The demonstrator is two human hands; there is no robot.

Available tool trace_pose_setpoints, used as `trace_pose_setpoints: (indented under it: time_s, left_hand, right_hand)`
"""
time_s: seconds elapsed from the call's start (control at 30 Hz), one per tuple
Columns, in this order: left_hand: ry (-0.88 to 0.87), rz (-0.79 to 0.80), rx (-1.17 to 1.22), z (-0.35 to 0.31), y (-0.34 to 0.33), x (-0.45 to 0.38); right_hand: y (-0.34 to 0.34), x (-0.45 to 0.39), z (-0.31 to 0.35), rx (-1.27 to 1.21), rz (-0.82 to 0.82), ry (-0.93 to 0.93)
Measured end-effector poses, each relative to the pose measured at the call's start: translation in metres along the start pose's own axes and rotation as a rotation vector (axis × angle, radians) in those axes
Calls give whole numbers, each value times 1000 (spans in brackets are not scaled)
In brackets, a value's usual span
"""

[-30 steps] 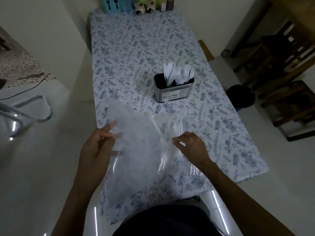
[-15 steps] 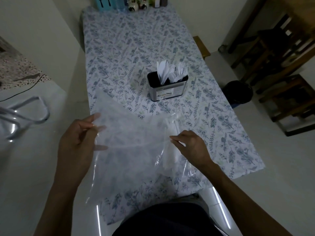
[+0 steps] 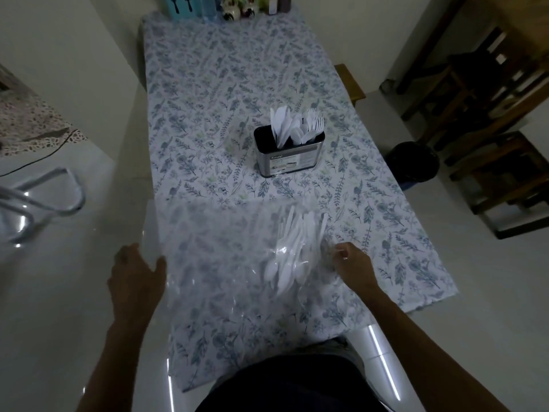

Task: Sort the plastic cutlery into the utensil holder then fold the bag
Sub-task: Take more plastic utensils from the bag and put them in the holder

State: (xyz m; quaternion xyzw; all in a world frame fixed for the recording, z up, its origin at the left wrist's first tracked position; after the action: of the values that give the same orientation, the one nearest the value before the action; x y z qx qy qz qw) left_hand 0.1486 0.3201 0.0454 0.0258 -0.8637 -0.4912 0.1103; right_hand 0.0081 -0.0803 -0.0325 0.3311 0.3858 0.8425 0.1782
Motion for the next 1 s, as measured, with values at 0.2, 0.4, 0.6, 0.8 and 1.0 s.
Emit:
trace_pose_setpoints:
  time_s: [0.2,0.4,0.6,0.8,1.0]
  left_hand:
    - [-213,314,50,-26,-100,46]
    - [-199,529,142,-56,-143,62]
    - [-137,579,229,-94,-151,56]
    - [-135,653,294,-112,-154,57]
    - [-150,650,340,-104,-170,65]
  right_hand:
    - [-12,14,14,-110,4,47]
    - [-16,12,32,-367,142,7]
    - [-17,11,62,-459,320,151]
    - [-23,12,74,-600,419,68]
    - [-23,7,67,-710,507,10]
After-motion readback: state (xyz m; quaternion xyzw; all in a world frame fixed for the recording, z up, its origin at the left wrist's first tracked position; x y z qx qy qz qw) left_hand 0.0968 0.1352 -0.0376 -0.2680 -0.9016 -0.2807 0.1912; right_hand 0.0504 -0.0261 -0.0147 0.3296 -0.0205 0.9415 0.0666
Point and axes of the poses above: each hand's wrist, its own x-axis away from the middle knuckle, its own y-axis out of the back of the hand, z = x × y, the point moved 2 cm from there along -x, towards the middle knuckle, and after that the axes turned 8 degrees about x, right-handed, at the moved point
